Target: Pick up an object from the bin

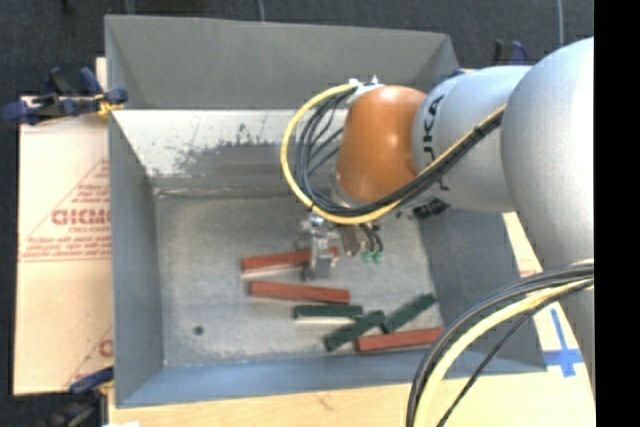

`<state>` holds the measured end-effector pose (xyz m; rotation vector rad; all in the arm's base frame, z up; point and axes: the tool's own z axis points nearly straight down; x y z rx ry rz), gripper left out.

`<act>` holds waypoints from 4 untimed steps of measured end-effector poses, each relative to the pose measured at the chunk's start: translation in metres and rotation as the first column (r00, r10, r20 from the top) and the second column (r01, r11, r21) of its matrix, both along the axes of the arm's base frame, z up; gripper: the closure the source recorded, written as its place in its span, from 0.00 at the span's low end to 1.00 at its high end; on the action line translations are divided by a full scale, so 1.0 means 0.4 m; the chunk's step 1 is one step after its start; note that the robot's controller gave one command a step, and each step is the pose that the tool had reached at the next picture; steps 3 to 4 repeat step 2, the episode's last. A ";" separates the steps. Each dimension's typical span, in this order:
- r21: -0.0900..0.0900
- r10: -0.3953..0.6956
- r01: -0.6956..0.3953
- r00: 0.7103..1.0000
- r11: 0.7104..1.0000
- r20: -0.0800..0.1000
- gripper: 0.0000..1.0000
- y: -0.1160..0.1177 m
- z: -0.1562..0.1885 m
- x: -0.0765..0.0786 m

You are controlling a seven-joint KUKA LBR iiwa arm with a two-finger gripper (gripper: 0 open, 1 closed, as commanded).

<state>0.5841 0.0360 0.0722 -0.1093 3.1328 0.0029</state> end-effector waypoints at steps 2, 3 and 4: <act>-0.001 -0.030 0.030 1.000 1.000 -0.002 1.00 -0.039 0.344 -0.070; -0.001 -0.030 0.030 1.000 1.000 -0.002 1.00 -0.039 0.344 -0.070; -0.001 -0.030 0.030 1.000 1.000 -0.002 1.00 -0.039 0.344 -0.070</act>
Offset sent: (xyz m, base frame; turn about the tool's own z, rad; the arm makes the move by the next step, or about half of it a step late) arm -0.0296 -0.0157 0.1364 0.0330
